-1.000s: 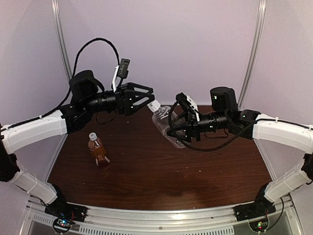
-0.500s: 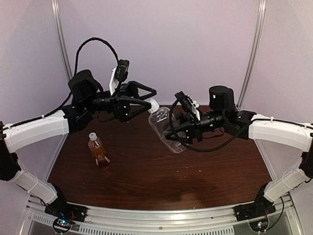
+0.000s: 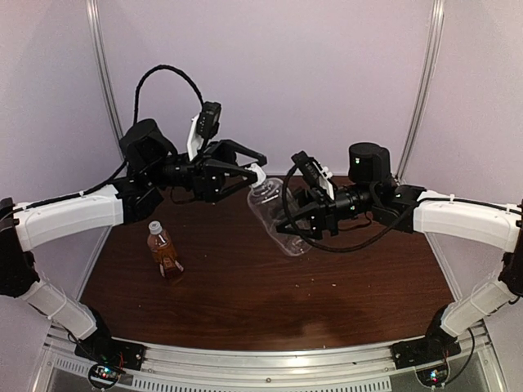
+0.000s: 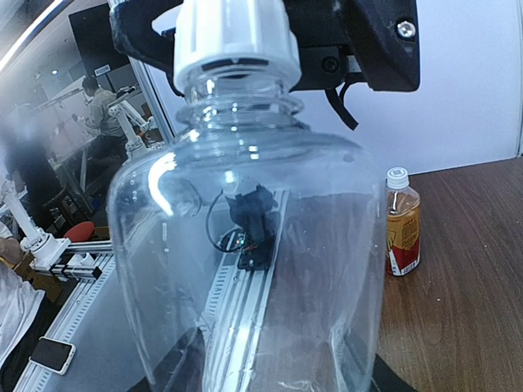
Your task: Unscrew the bottle caps
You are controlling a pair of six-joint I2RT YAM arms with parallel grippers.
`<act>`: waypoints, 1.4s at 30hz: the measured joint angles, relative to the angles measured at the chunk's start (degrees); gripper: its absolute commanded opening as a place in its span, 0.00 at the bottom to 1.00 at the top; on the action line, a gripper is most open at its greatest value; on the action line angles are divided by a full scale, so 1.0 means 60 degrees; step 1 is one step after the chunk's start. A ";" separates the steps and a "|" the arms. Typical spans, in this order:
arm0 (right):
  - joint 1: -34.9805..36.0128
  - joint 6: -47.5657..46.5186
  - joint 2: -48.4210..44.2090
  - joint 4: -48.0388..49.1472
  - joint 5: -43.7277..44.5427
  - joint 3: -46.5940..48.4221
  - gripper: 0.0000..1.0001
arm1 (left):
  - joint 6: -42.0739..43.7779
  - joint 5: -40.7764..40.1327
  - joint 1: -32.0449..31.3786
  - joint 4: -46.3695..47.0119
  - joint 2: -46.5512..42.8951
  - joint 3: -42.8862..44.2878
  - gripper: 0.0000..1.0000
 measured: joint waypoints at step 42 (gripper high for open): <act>0.0025 -0.1260 -0.0415 -0.1603 0.4878 0.0175 0.48 | -0.1428 -0.7828 -0.1402 -0.4925 -0.0069 0.1257 0.39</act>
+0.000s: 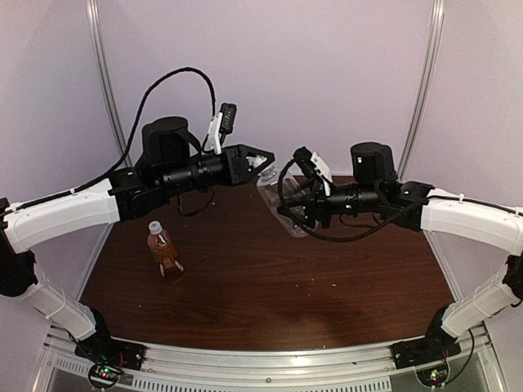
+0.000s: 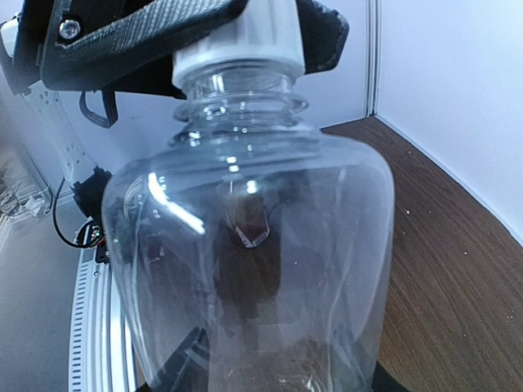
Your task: Unscrew the bottle caps
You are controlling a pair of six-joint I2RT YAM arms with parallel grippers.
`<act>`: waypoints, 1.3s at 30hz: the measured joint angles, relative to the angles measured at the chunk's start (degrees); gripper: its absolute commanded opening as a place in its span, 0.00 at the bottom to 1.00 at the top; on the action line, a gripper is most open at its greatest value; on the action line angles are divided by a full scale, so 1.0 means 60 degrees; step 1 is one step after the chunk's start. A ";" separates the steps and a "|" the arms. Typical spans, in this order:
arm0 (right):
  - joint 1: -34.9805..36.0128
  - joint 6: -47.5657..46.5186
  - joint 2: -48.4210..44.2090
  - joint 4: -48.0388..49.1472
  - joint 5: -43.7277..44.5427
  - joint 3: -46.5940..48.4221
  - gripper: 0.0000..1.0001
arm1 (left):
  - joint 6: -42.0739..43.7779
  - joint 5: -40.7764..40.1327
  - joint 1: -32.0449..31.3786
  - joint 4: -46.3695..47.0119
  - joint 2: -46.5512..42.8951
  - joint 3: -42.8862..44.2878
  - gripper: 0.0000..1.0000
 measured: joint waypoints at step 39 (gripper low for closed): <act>-0.0142 0.1264 0.0157 0.1738 -0.4827 -0.0430 0.49 | 0.2590 0.5672 0.0678 0.1796 -0.0692 -0.0601 0.82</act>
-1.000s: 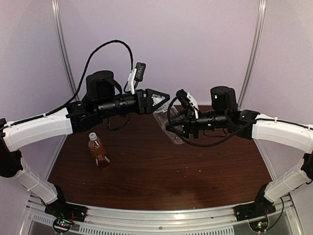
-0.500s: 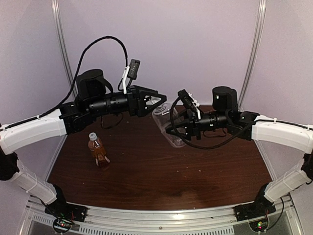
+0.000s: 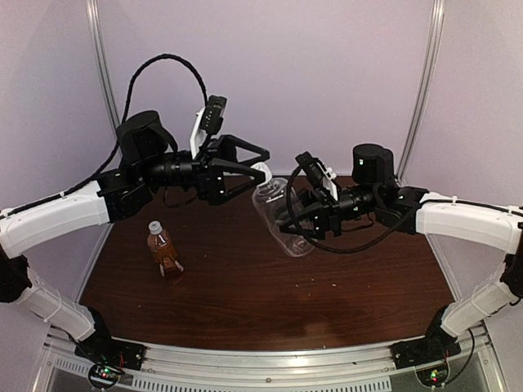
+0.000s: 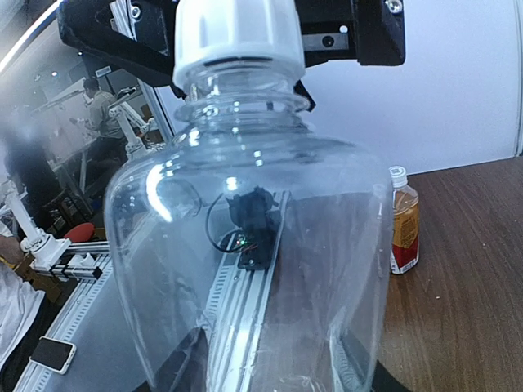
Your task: Unscrew the bottle caps
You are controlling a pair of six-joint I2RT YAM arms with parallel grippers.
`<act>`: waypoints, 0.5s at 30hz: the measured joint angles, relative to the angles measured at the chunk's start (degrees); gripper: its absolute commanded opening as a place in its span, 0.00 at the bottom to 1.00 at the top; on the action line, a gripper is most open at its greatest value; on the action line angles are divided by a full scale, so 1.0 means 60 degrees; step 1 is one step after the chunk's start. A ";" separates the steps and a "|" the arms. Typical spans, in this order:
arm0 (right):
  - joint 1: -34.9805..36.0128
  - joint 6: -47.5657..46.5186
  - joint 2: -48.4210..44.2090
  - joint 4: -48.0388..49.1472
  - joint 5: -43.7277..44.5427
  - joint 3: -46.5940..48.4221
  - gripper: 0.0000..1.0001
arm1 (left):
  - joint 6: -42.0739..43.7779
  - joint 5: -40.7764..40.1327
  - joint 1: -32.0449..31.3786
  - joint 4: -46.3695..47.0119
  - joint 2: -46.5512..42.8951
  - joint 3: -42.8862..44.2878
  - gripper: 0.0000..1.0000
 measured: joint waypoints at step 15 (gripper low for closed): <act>0.0000 0.0353 0.0248 0.0237 -0.0670 0.0015 0.49 | 0.0142 0.1592 0.0058 0.0361 0.0630 0.0208 0.50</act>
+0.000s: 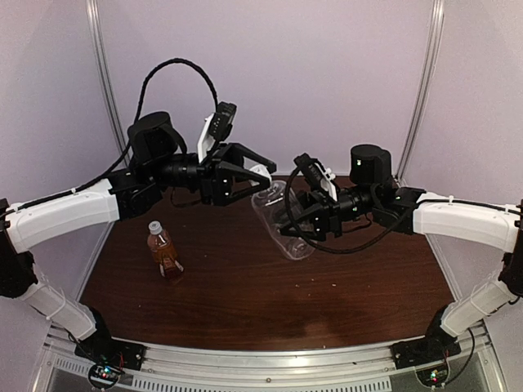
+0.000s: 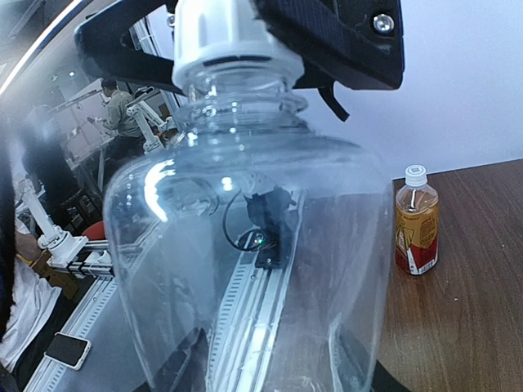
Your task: Unscrew the bottle caps
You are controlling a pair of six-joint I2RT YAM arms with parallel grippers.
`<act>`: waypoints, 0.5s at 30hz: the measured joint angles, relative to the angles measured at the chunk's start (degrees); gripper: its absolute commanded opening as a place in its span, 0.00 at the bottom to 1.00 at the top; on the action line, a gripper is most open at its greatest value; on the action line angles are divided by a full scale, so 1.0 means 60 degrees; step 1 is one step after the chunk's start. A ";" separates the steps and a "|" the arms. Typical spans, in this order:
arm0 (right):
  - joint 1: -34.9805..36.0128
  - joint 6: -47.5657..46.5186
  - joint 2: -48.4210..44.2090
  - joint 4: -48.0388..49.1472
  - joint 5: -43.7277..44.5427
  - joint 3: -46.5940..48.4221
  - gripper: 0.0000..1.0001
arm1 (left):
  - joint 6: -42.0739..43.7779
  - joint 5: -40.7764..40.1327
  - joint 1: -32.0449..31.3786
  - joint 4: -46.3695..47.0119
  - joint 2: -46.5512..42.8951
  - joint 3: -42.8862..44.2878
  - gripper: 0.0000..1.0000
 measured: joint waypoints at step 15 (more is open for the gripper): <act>0.0000 0.0040 -0.0004 0.0084 -0.0007 0.0018 0.48 | -0.0412 0.0197 0.0229 0.0612 0.0157 -0.0015 0.06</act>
